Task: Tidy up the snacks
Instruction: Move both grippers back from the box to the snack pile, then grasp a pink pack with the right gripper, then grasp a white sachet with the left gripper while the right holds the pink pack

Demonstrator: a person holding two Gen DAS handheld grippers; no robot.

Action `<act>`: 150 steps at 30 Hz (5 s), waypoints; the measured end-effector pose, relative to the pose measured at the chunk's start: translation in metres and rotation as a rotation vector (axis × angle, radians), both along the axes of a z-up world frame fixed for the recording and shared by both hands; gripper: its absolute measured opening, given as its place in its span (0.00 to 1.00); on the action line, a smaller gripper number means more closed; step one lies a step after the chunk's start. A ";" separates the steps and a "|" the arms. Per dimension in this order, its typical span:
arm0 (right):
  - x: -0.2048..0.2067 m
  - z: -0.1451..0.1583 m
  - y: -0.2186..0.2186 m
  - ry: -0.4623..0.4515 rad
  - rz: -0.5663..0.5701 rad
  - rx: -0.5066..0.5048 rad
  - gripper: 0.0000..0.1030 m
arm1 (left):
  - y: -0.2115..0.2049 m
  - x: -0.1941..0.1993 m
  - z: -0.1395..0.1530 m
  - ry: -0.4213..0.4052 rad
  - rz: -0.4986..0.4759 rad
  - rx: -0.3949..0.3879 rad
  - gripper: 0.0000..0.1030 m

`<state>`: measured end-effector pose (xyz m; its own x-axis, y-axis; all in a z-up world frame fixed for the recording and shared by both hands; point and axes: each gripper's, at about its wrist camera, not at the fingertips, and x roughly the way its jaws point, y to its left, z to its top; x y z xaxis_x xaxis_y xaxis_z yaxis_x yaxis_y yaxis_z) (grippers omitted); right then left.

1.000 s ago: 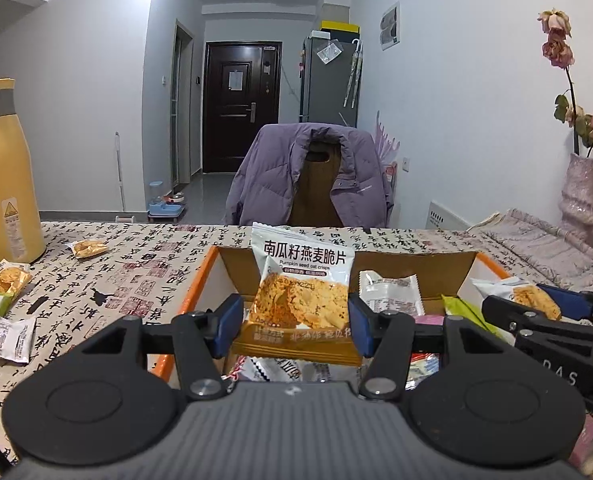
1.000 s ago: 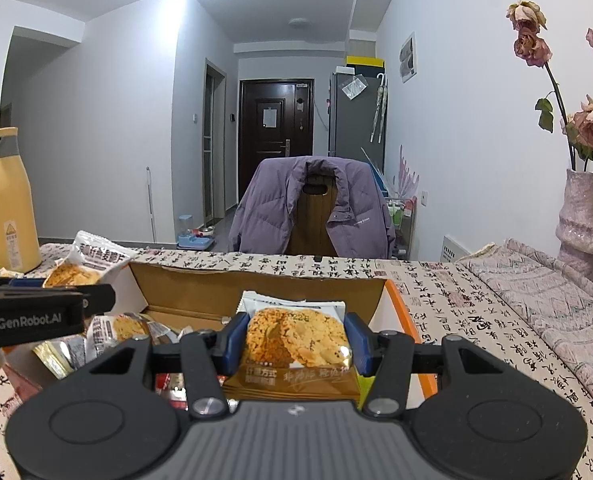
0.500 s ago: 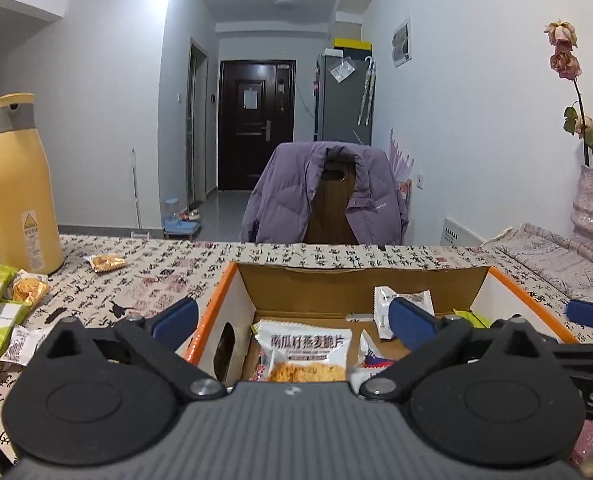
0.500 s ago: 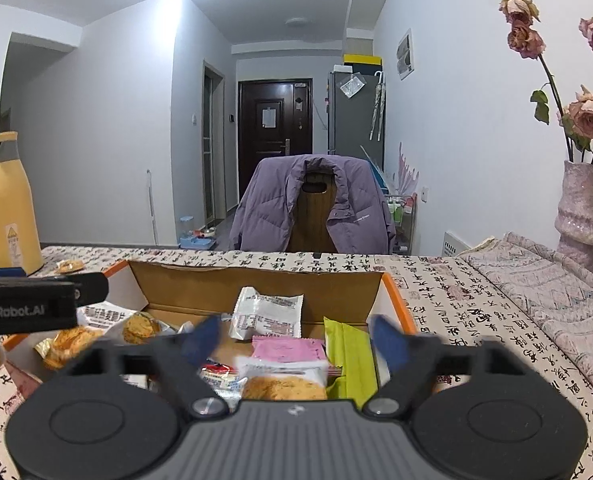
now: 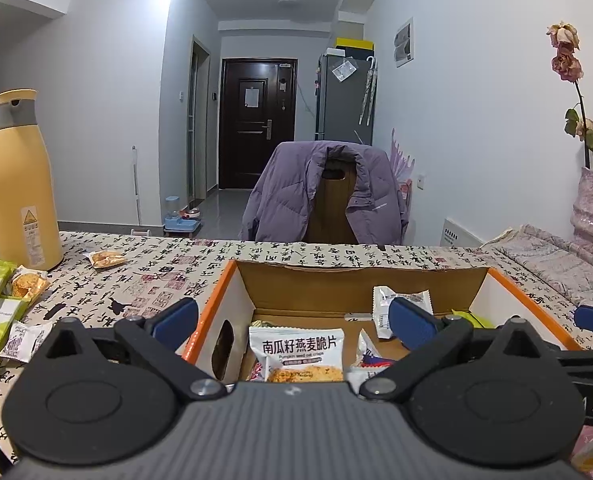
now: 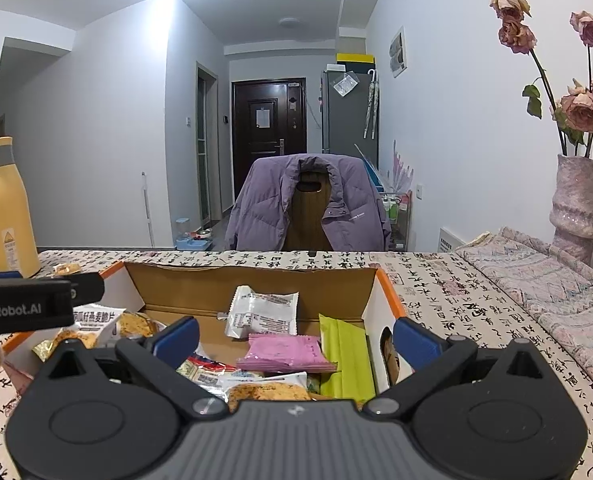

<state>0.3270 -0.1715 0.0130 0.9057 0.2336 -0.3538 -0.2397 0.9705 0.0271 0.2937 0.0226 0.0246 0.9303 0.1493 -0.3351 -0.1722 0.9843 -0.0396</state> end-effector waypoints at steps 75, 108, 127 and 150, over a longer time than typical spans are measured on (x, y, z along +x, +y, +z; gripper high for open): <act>-0.031 -0.060 -0.074 0.379 0.025 -0.110 1.00 | 0.032 -0.119 -0.046 0.157 -0.037 -0.100 1.00; -0.091 -0.036 -0.065 0.140 0.029 -0.028 0.59 | 0.042 -0.113 -0.052 0.193 0.001 -0.149 1.00; -0.107 -0.030 -0.083 0.056 0.013 0.065 0.59 | 0.017 -0.085 -0.044 0.315 0.018 -0.095 1.00; -0.101 -0.031 -0.104 0.096 -0.021 0.162 0.59 | -0.023 -0.037 -0.060 0.477 0.173 -0.064 0.81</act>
<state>0.2257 -0.2757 -0.0178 0.8747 0.2765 -0.3981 -0.2086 0.9561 0.2056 0.2568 -0.0005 -0.0355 0.6353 0.2528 -0.7297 -0.3457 0.9380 0.0240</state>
